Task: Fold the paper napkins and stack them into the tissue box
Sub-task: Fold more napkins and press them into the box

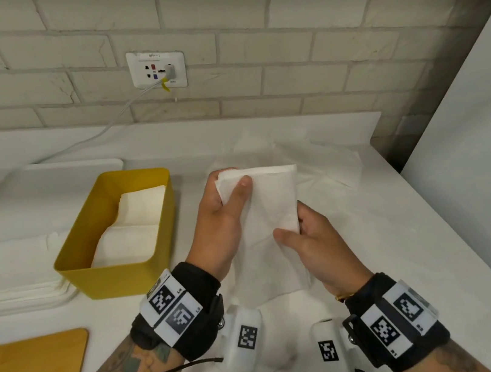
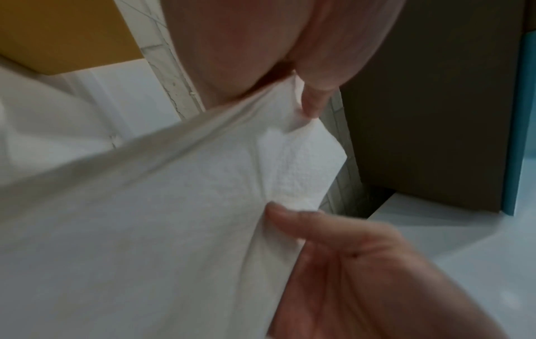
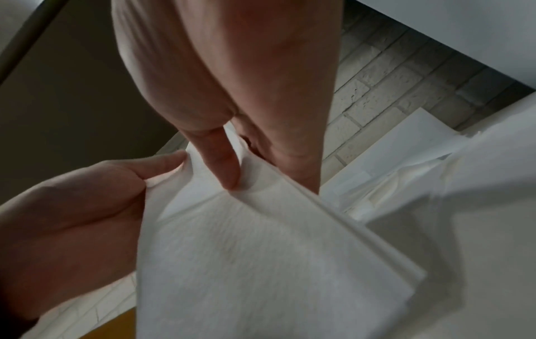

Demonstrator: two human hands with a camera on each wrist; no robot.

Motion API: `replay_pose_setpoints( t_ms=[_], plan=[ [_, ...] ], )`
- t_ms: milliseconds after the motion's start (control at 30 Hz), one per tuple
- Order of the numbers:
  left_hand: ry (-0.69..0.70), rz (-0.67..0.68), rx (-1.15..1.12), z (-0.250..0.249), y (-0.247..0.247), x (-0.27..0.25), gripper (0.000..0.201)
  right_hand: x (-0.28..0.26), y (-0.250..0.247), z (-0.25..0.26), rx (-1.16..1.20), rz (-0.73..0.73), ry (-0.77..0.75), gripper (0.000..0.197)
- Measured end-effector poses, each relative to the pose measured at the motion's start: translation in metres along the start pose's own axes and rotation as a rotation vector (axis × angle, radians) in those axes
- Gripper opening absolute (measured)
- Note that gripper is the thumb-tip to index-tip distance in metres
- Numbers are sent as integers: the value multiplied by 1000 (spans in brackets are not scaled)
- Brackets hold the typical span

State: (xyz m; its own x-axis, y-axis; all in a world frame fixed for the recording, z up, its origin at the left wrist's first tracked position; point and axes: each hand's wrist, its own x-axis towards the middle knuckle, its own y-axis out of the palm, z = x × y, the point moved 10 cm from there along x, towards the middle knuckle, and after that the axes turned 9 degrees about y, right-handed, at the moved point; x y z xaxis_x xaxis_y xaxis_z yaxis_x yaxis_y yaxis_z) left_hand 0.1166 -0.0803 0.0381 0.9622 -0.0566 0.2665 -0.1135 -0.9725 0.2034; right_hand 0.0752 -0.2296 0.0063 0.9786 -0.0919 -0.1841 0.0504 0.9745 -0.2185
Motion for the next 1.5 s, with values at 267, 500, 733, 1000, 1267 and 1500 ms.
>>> replay_pose_setpoints(
  t_ms=[267,500,733,1000,1267,1500],
  plan=[
    [82,54,100,10,15,-25,23,-5,-19,27,165,-168,-158,32],
    [-4,203,159,40,24,-36,38,-6,0,-5,137,-158,-44,40],
    [21,269,223,43,26,-38,47,-4,-5,-7,132,-166,-23,40],
    [107,263,543,-8,-26,-26,70,21,8,47,442,22,37,27],
    [141,-55,906,-103,-156,5,61,93,74,135,83,133,-113,14],
    [-106,-15,1149,-72,-201,3,54,141,166,138,-532,165,-243,17]
  ],
)
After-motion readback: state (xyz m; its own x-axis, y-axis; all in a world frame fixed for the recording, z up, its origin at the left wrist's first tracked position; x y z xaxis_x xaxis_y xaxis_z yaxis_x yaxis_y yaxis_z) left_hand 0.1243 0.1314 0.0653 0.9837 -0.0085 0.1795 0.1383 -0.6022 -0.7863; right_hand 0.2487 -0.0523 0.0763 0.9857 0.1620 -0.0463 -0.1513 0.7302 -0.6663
